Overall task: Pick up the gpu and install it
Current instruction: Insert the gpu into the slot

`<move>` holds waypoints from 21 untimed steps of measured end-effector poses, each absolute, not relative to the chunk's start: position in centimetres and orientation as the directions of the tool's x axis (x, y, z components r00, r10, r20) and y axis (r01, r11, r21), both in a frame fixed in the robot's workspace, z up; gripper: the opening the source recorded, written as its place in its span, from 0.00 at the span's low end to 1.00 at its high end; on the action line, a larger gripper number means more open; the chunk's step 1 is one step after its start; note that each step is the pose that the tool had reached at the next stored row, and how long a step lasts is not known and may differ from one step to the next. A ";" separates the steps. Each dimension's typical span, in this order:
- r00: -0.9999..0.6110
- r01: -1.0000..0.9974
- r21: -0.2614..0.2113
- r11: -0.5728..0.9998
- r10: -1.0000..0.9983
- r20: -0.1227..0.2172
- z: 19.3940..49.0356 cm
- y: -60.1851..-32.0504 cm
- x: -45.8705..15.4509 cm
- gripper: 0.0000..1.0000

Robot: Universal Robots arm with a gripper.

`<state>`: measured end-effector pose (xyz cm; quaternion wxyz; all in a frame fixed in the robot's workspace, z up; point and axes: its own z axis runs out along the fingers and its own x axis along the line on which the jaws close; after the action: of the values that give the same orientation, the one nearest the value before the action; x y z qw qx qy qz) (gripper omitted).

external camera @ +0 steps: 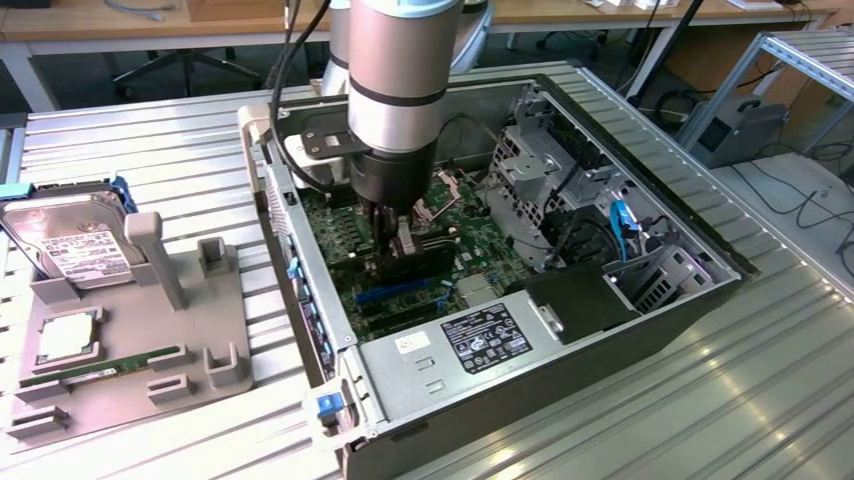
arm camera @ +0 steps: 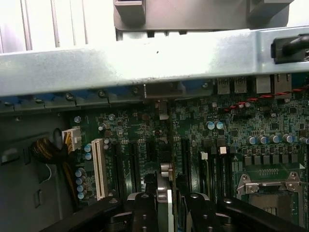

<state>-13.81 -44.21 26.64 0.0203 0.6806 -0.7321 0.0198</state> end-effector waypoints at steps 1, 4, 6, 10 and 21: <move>-0.073 -0.997 -0.002 0.073 -0.996 0.057 26.6 -44.2 -13.9 0.27; -0.073 -0.997 -0.001 0.073 -0.996 0.057 26.0 -44.4 -14.1 0.27; -0.071 -0.997 -0.001 0.071 -0.996 0.056 26.0 -44.4 -14.1 0.27; -0.024 -1.000 -0.001 0.024 -0.998 0.055 25.8 -44.3 -14.0 0.27; -0.026 -1.000 -0.001 0.026 -0.999 0.041 25.7 -44.6 -14.0 0.27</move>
<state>-13.99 -44.59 25.66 0.0146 0.6979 -0.7159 0.0147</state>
